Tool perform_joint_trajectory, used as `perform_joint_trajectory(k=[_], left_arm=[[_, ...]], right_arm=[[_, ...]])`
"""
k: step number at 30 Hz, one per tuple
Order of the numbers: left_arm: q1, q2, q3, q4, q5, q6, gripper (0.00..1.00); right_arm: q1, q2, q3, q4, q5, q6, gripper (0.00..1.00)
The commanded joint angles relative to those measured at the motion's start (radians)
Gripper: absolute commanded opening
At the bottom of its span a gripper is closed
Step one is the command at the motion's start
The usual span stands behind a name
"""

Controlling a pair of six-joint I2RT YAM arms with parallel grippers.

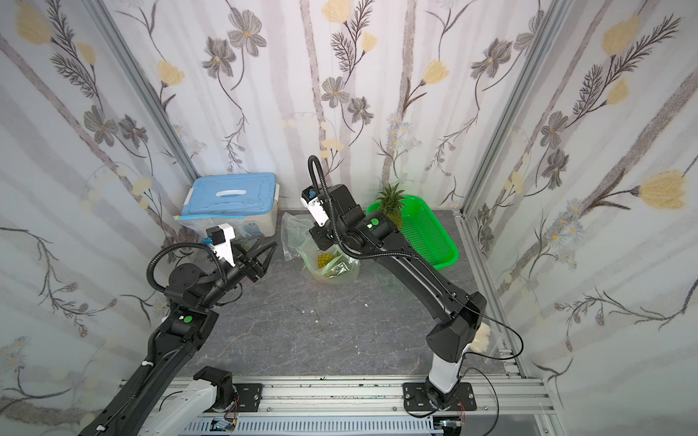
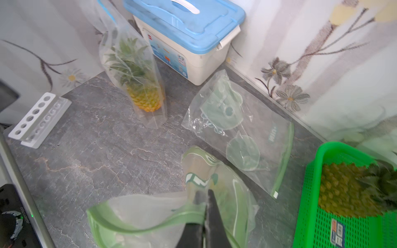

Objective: Open the zip-top bag and take out the pineapple
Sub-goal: Open the zipper of the food storage bag at the center of the board.

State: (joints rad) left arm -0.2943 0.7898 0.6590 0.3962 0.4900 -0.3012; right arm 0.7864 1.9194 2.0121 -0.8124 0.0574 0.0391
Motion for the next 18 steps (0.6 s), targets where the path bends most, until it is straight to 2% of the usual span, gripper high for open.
perform_joint_trajectory(k=[1, 7, 10, 14, 18], left_arm=[[-0.070, -0.006, -0.007, -0.069, -0.021, -0.061, 0.65], [-0.210, 0.062, -0.042, -0.071, -0.095, -0.117, 0.67], [-0.285, 0.109, -0.054, -0.060, -0.203, -0.124, 0.68], [-0.313, 0.184, -0.061, -0.015, -0.260, -0.155, 0.67], [-0.326, 0.222, -0.049, -0.065, -0.358, -0.143, 0.66]], right_arm=[[0.009, -0.009, 0.007, 0.023, 0.055, 0.114, 0.00], [0.028, 0.012, 0.018, 0.026, 0.090, 0.145, 0.00], [0.038, 0.015, 0.018, 0.036, 0.096, 0.157, 0.00], [0.051, 0.020, 0.019, 0.047, 0.101, 0.161, 0.00], [0.056, 0.014, 0.016, 0.049, 0.102, 0.162, 0.00]])
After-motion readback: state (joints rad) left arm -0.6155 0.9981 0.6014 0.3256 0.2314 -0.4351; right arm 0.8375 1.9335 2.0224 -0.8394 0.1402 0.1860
